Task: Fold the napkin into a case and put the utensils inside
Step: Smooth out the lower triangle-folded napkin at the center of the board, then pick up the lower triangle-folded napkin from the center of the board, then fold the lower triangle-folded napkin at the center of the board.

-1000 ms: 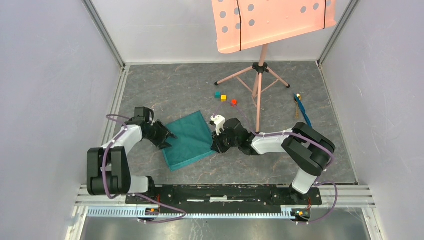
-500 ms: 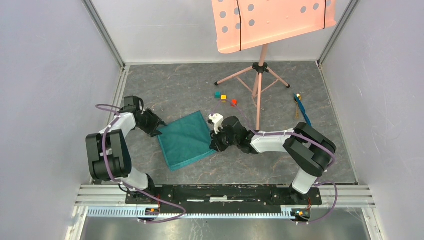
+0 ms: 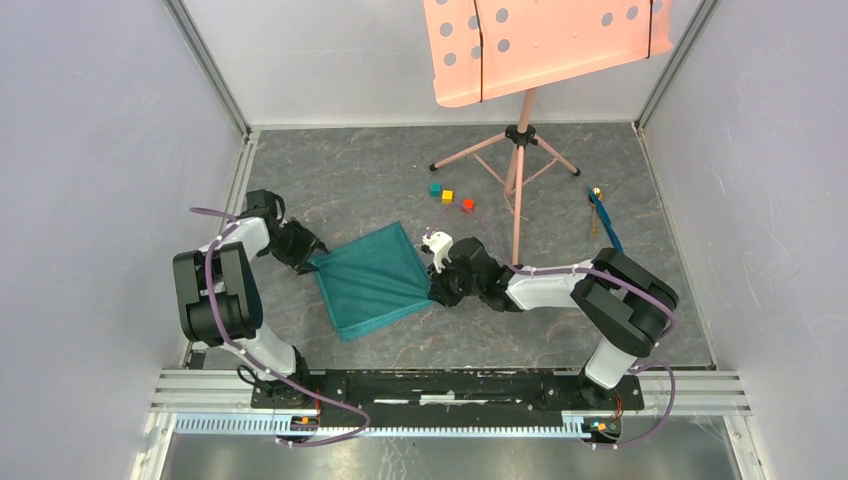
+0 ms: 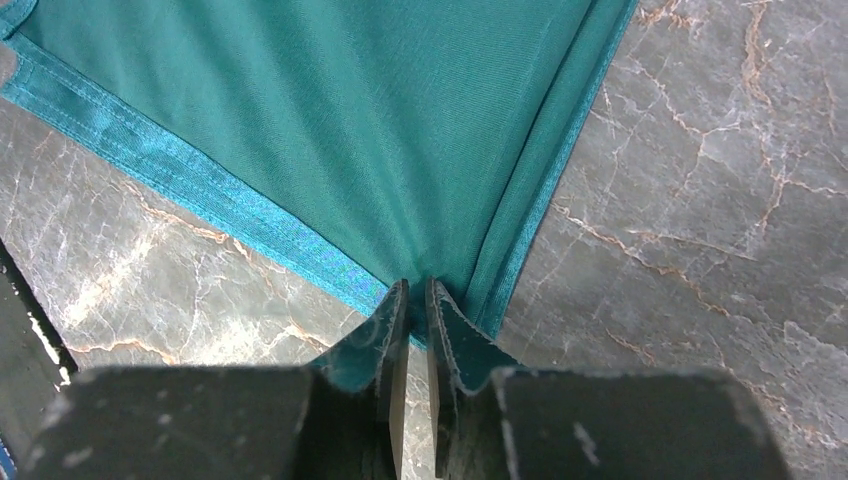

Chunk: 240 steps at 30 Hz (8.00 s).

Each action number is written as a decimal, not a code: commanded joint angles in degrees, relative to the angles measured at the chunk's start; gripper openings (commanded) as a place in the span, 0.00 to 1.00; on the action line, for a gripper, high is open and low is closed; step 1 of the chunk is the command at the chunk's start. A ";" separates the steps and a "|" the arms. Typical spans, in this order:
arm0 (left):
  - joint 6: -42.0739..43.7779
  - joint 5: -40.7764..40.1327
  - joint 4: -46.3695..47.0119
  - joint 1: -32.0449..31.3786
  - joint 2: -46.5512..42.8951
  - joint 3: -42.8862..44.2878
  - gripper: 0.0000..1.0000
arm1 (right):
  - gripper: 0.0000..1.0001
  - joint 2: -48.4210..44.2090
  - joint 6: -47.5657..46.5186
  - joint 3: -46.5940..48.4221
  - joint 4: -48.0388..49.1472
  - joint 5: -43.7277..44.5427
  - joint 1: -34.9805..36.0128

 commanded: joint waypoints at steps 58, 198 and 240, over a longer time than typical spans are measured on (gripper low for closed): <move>-3.11 1.04 -2.45 -20.25 -20.97 -15.34 0.77 | 0.28 28.25 0.52 42.20 -4.31 -1.84 -8.83; -16.08 2.95 20.08 0.80 -23.40 -26.54 0.73 | 0.00 6.39 21.12 10.54 14.37 -3.65 11.94; -24.47 -38.36 -19.54 -33.23 -8.81 13.77 0.02 | 0.00 3.07 30.64 -9.65 31.87 -16.41 4.04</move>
